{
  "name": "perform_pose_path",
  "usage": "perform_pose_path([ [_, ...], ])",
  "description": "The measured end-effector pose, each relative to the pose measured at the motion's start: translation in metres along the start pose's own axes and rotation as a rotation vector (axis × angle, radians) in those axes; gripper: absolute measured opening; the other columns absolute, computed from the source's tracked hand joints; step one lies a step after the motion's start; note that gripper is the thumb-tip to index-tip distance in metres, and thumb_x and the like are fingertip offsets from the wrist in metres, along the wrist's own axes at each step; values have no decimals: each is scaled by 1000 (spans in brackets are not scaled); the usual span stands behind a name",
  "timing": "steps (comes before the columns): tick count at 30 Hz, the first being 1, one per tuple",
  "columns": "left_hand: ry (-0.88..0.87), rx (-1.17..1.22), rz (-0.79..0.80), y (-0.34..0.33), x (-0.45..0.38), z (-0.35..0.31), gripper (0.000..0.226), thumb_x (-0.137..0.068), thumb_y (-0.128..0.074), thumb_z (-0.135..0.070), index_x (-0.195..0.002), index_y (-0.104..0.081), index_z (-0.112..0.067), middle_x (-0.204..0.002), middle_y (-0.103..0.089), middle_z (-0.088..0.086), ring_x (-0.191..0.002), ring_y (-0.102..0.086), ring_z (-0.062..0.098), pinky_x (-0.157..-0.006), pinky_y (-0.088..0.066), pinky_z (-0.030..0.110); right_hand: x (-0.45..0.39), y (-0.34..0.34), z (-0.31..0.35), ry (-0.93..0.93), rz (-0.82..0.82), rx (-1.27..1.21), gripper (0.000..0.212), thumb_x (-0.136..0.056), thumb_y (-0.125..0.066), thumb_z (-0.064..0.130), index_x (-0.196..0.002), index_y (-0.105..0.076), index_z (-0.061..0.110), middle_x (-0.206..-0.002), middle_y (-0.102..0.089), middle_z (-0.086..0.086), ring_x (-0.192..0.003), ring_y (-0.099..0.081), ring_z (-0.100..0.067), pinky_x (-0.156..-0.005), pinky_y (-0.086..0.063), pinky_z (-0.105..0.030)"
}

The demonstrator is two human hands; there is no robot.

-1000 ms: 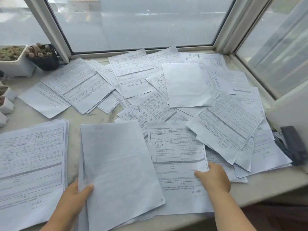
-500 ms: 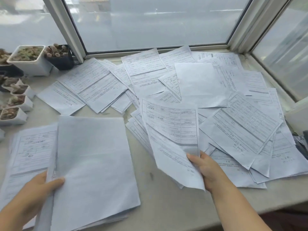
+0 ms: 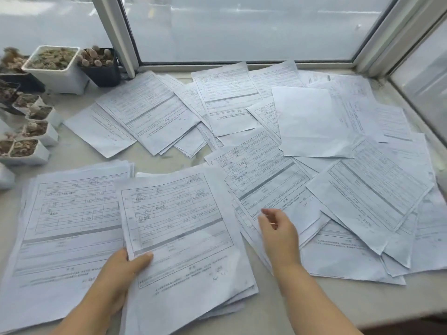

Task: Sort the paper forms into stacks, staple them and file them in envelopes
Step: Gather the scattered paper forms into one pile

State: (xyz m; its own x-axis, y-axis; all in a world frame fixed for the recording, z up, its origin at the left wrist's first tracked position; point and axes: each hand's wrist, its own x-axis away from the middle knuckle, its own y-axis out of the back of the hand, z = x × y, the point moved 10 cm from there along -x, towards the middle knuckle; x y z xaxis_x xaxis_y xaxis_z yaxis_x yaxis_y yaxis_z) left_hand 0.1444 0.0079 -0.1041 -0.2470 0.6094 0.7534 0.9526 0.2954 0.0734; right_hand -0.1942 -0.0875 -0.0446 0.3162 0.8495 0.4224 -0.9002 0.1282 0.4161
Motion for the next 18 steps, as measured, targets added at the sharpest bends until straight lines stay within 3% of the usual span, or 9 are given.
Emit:
perform_pose_path([
  [1,-5,2,-37,5,-1,1,24,-90,-59,3,-113,-64,2,-97,-72,21,-87,-70,41,-83,-53,50,-5,33,-19,-140,-137,-198,13,-96,-56,18,-107,-62,20,-106,-66,2,-95,-61,-16,-84,-49,-25],
  [3,-26,1,-76,10,-3,2,23,-90,-59,3,-113,-63,1,-96,-73,20,-85,-71,40,-77,-54,46,-1,70,-59,-447,-227,-554,25,-100,-49,18,-123,-56,9,-120,-60,-10,-110,-58,-24,-96,-45,-35],
  [5,-33,3,-73,9,-5,3,23,-90,-59,3,-112,-63,0,-96,-73,19,-85,-71,39,-73,-55,42,11,82,-81,-663,-162,-678,43,-103,-43,24,-140,-42,2,-131,-53,-19,-127,-50,-32,-105,-37,-43],
  [7,-33,7,-64,8,-6,3,23,-89,-59,3,-112,-63,0,-95,-73,19,-85,-71,39,-74,-54,42,25,83,-88,-772,-71,-706,52,-103,-40,29,-146,-33,-1,-135,-51,-22,-133,-45,-35,-105,-35,-46],
  [12,-17,22,-40,5,-6,3,22,-89,-59,3,-111,-63,0,-95,-73,20,-86,-70,40,-80,-53,47,27,64,-82,-833,5,-672,53,-101,-44,35,-143,-40,2,-123,-60,-15,-126,-52,-31,-108,-34,-43],
  [15,-5,29,-31,3,-5,3,22,-90,-58,3,-111,-63,1,-96,-73,21,-88,-69,41,-82,-53,48,7,48,-68,-788,27,-647,46,-93,-58,39,-127,-54,8,-97,-64,-7,-106,-60,-28,-97,-40,-39],
  [18,1,44,-25,3,-5,3,21,-89,-58,3,-110,-64,1,-94,-73,22,-87,-69,42,-79,-53,47,-16,31,-42,-646,45,-581,32,-85,-71,30,-110,-63,11,-98,-68,-7,-91,-65,-25,-84,-50,-40],
])
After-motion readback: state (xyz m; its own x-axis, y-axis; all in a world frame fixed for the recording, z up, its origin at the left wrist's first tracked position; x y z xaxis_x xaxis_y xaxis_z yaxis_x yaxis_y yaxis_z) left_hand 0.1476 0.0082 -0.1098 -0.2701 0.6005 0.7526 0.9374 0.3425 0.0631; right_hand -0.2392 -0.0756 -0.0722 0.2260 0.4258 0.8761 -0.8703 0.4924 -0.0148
